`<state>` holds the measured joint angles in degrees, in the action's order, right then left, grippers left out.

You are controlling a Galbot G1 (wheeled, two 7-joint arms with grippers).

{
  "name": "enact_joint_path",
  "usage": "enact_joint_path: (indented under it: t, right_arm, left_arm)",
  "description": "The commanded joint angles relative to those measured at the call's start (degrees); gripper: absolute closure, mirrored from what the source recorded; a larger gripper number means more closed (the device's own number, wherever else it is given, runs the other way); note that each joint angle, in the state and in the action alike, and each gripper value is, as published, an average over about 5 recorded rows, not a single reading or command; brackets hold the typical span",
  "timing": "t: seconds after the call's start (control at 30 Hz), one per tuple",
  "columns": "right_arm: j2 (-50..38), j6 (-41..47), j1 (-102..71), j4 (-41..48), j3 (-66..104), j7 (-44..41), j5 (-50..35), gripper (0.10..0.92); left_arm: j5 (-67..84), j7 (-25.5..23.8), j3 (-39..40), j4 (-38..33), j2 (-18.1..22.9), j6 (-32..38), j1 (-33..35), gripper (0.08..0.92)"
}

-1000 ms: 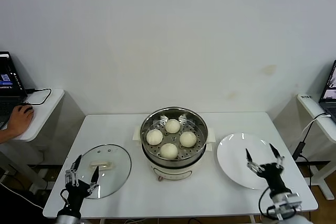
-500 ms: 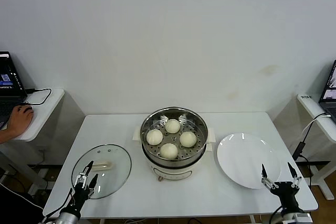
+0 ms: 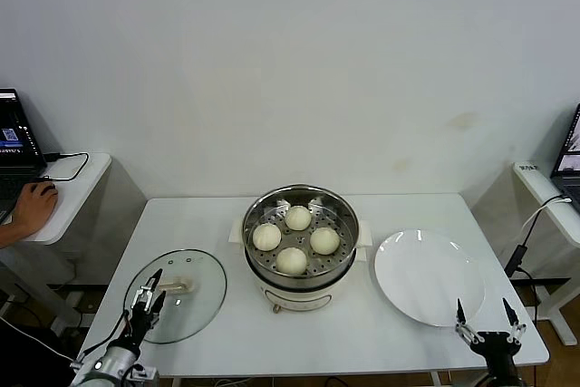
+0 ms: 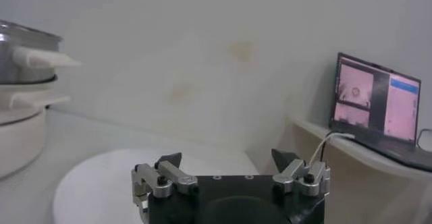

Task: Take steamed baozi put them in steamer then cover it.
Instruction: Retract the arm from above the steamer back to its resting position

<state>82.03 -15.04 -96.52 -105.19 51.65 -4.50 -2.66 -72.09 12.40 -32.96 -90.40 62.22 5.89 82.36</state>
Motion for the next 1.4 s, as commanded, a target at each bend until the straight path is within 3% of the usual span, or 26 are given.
enact_joint_path:
  t: [0.03, 0.83, 1.13, 1.4]
  right_arm:
    - [0.9, -0.54, -0.72, 0.38, 0.46, 0.35, 0.88, 0.202]
    - [1.06, -0.03, -0.68, 0.74, 1.26, 0.08, 1.13, 0.203]
    - [1.37, 0.16, -0.8, 0.14, 0.7, -0.02, 2.01, 0.203]
    - [1.51, 0.18, -1.06, -0.85, 0.15, -0.13, 2.44, 0.203]
  left_arm:
    - [-0.49, -0.3, 1.21, 5.55, -0.35, 0.45, -6.87, 0.177]
    - [5.43, 1.19, 4.4, 11.73, 1.51, 2.04, -11.83, 0.193]
    - [6.63, 3.91, 3.97, 14.43, 2.2, 4.75, -12.01, 0.432]
    - [9.01, 5.48, 3.36, 12.04, 2.03, 5.56, -10.43, 0.665]
